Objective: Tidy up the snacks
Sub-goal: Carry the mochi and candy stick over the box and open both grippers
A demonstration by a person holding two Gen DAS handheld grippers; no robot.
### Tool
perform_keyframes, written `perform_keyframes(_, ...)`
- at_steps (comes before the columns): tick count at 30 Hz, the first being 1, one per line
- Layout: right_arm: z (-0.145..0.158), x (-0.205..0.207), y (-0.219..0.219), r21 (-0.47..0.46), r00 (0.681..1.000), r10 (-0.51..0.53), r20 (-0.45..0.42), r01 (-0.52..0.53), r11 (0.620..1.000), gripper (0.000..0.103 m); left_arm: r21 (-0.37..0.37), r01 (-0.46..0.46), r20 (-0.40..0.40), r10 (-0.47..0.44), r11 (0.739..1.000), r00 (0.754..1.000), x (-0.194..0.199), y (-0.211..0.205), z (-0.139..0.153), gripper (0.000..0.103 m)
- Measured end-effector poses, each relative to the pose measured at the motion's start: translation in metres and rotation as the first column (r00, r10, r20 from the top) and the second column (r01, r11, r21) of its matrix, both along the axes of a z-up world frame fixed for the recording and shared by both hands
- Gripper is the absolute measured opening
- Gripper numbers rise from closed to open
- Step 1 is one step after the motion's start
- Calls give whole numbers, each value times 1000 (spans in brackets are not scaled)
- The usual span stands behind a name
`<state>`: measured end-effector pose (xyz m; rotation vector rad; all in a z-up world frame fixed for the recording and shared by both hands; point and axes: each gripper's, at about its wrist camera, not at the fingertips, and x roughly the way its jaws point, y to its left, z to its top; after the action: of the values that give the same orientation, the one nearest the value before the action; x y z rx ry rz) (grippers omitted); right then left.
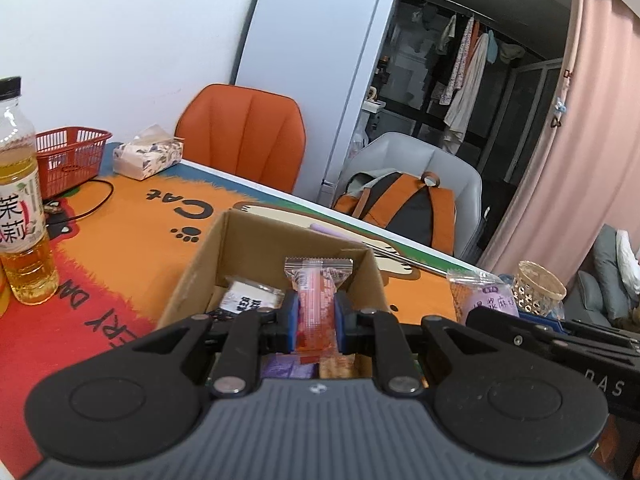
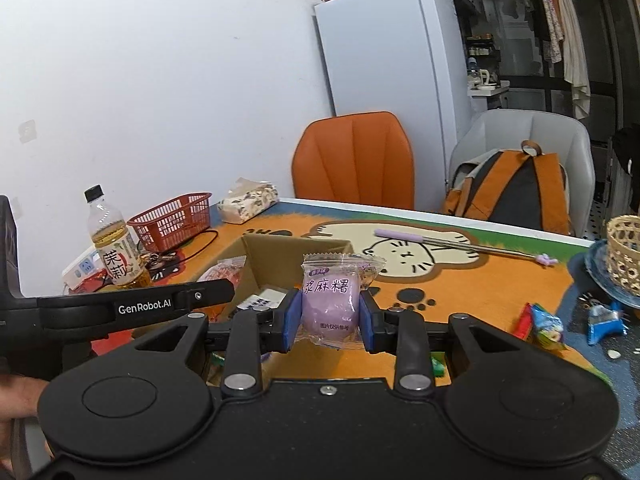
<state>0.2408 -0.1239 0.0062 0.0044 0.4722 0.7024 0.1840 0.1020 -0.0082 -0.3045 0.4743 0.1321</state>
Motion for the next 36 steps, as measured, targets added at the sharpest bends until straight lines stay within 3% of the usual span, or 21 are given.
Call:
perform_keyframes(12,5,-3,29,15,997,74,-1,-74,997,31,37,-104,5,104,994,995,-16,18,8,22)
perform_keyframes(21,6,6,50,41,994,105,-16,-104,994,32,48,-143,-10,143,989,990,-33,29,11,38)
perform_keyframes(25,4,13,53,73,993,116,-30,-113,991,47,43,-163,-20,164,986,986,-34,36,9,42)
perform_keyframes(36,-2,10,29,56,996,76,-46,-73,996,50,36,-138,-30,139,990,990,-29,25,1,69)
